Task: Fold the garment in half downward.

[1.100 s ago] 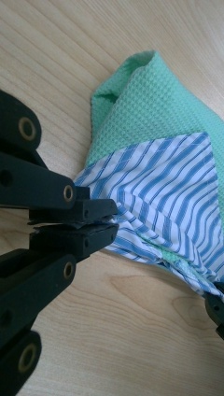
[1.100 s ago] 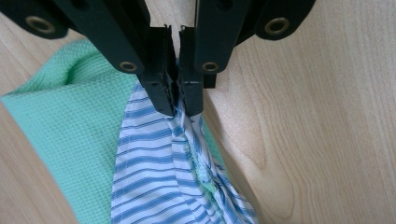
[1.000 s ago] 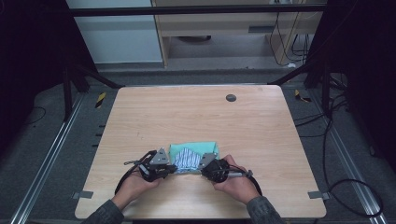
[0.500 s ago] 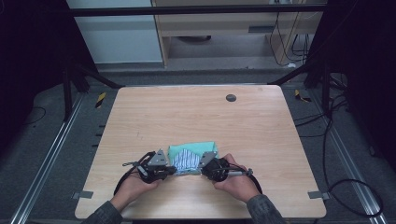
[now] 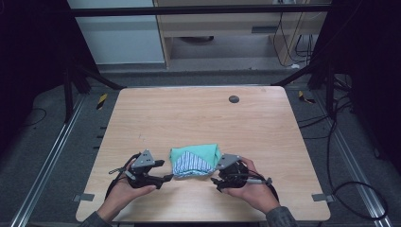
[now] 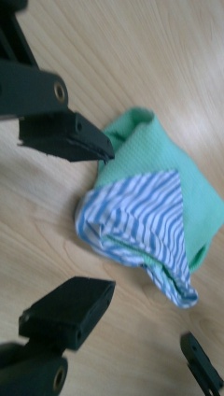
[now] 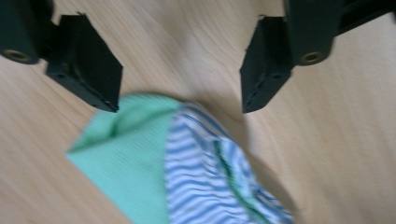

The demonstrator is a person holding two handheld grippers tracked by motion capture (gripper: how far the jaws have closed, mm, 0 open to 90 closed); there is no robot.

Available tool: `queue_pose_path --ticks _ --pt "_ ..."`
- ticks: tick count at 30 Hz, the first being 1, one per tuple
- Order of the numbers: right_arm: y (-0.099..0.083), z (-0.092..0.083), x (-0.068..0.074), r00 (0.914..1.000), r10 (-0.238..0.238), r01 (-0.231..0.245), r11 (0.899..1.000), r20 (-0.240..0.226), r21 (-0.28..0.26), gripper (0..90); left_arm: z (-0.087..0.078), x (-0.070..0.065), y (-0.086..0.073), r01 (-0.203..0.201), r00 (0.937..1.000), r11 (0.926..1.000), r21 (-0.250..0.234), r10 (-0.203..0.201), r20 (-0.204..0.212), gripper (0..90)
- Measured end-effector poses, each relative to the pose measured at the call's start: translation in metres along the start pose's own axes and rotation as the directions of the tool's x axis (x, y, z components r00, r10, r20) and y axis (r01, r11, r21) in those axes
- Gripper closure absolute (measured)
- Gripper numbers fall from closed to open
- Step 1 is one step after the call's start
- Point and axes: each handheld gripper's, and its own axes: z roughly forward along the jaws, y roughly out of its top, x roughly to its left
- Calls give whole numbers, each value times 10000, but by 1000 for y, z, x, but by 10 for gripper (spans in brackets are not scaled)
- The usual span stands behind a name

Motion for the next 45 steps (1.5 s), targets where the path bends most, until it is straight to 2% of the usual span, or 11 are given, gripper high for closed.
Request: queue_pose_path --ticks 2,3,10,11,14,15,16,22,37,40,45 --pt "-7 -3 -7 9984 394 -390 9992 403 -121 211 -2 7 0 305 9993 9995 3 -305 -214 187" --pt "-14 -6 -16 9920 1050 -1040 9944 700 -180 179 -2 11 0 503 9978 9987 -28 -503 -431 157" --pt "-28 -7 -36 9738 1885 -1875 9821 1270 -201 108 -5 30 -4 1139 9893 9935 -81 -1141 -907 94" --pt "-30 -7 -43 9642 2247 -2229 9744 1410 -286 92 -5 35 -4 1200 9881 9928 -37 -1198 -963 91" --pt "-32 -6 -50 9544 2575 -2549 9663 1510 -369 77 -5 38 -5 1280 9866 9918 -38 -1278 -1011 82" --pt "-34 -4 -56 9434 2920 -2897 9564 1570 -374 73 -4 42 -5 1280 9865 9918 -12 -1274 -1032 76" --pt "-34 -4 -56 9434 2920 -2897 9564 1570 -374 73 -4 42 -5 1280 9865 9918 -12 -1274 -1032 73" --pt "-39 1 -77 9100 3723 -3714 9276 1825 -402 82 -1 53 -6 1365 9833 9902 284 -1319 -1257 65" --pt "-48 13 -114 8671 4428 -4486 8933 2283 -290 100 14 81 -12 1654 9671 9786 1226 -1366 -2144 60" --pt "-51 18 -126 8468 4780 -4822 8750 2334 -426 86 16 88 -13 1456 9692 9820 1207 -1171 -2167 60" --pt "-52 22 -141 8195 5098 -5110 8568 2616 -692 81 21 104 -17 1660 9595 9823 868 -1405 -2442 61"
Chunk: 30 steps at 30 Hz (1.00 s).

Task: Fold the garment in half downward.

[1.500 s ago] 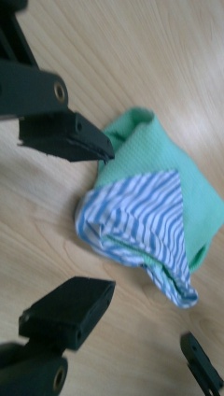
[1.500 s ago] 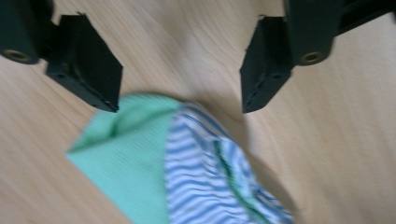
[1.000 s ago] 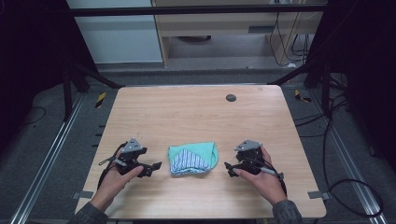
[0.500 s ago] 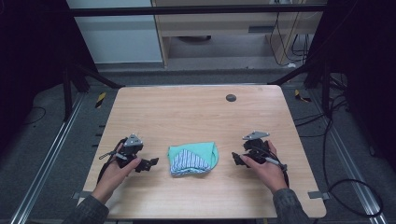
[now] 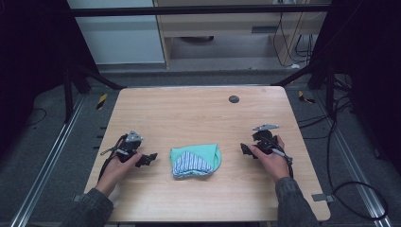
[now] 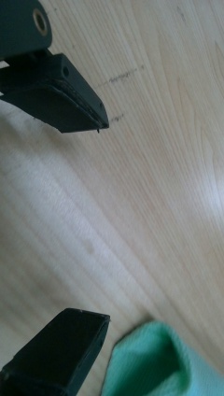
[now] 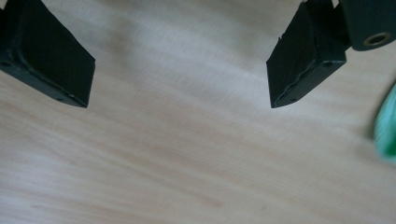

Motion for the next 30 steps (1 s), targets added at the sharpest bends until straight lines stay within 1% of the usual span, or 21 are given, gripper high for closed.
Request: queue_pose_path --ticks 1,2,3,4,5,6,7,8,9,10,12,13,14,17,18,20,23,25,26,28,30 --pt "2 3 -4 9998 186 -186 9998 25 37 76 2 2 -1 -30 10000 10000 38 30 -75 63" --pt "6 7 -8 9994 268 -270 9996 235 57 76 4 3 -2 -137 9997 9999 86 138 -197 62" --pt "6 7 -8 9994 268 -270 9996 235 57 76 5 4 -2 -151 9996 9998 108 154 -243 62" --pt "9 10 -13 9984 397 -396 9992 400 -51 78 7 6 -3 -81 9996 9999 111 83 -271 59" --pt "9 10 -13 9984 397 -396 9992 400 -51 78 7 6 -3 -81 9996 9999 111 83 -271 59" --pt "9 13 -17 9961 738 -723 9969 493 -306 84 8 8 -4 -46 9991 10000 61 48 -416 59" --pt "9 13 -17 9961 738 -723 9969 493 -306 84 8 8 -4 -46 9991 10000 61 48 -416 59" --pt "9 14 -20 9937 979 -958 9947 552 -383 84 9 10 -4 11 9985 10000 6 -10 -545 60" --pt "9 14 -20 9937 979 -958 9947 552 -383 84 9 10 -4 11 9985 10000 6 -10 -545 59" --pt "8 16 -24 9923 1049 -1028 9941 655 -351 84 10 12 -5 59 9979 10000 -27 -60 -646 59" --pt "8 17 -25 9915 1064 -1040 9940 743 -344 84 11 13 -5 117 9977 9999 -48 -120 -662 53" --pt "7 17 -26 9912 1065 -1044 9941 791 -301 83 11 14 -5 161 9972 9998 -87 -167 -724 51" --pt "7 18 -26 9887 1203 -1190 9927 896 -202 82 11 15 -5 160 9956 9997 -174 -175 -916 51" --pt "6 18 -26 9874 1241 -1229 9923 985 -186 81 12 16 -5 239 9953 9994 -253 -261 -933 49" --pt "6 20 -25 9858 1344 -1333 9909 1010 -172 80 13 17 -5 347 9959 9991 -234 -365 -827 46" --pt "6 22 -24 9862 1255 -1246 9921 1077 -150 79 13 17 -5 341 9959 9992 -232 -359 -835 43" --pt "6 23 -23 9860 1257 -1251 9921 1097 -127 79 13 17 -5 382 9960 9990 -230 -400 -801 40" --pt "5 26 -22 9849 1256 -1252 9921 1189 -108 79 14 17 -5 416 9958 9989 -221 -433 -806 37" --pt "4 27 -21 9842 1319 -1317 9912 1182 -97 79 14 17 -5 436 9956 9988 -204 -451 -816 36" --pt "4 28 -20 9840 1270 -1270 9919 1247 -80 71 14 17 -5 446 9955 9988 -193 -460 -826 34" --pt "3 30 -18 9844 1228 -1214 9924 1264 -184 66 14 16 -4 412 9955 9990 -171 -425 -849 25"
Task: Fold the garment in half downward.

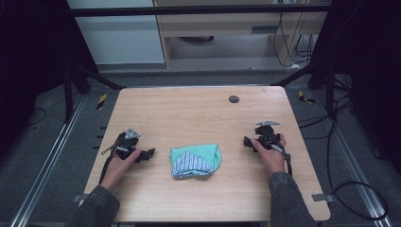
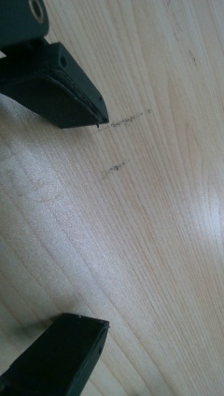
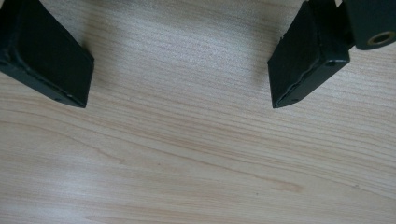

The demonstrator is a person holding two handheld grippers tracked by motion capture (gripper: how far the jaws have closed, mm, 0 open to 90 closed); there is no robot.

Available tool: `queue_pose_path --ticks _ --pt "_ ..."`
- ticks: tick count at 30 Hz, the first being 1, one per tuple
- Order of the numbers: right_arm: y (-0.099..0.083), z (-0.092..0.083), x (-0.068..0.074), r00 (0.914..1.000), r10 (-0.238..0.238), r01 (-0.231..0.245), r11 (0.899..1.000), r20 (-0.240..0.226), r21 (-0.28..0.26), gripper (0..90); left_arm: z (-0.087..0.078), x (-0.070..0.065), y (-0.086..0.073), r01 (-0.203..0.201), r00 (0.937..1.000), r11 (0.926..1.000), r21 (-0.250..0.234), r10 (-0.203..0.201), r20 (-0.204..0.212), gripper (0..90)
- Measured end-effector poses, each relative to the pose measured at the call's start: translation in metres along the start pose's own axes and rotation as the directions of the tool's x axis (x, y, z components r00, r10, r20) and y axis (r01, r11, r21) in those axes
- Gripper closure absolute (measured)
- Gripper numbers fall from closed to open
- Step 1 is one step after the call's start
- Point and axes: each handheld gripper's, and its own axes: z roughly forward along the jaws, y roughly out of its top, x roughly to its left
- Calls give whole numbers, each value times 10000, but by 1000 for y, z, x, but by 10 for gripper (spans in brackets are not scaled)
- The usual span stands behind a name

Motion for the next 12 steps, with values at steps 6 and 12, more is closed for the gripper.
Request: queue_pose_path --ticks 6,12 --pt "-8 -3 2 10000 55 -54 9992 21 -404 65 1 -2 0 110 9999 9999 76 -109 -75 6" --pt "-13 -7 4 9977 538 -529 9983 406 -248 9 1 -2 0 212 9997 9997 115 -211 -104 0"
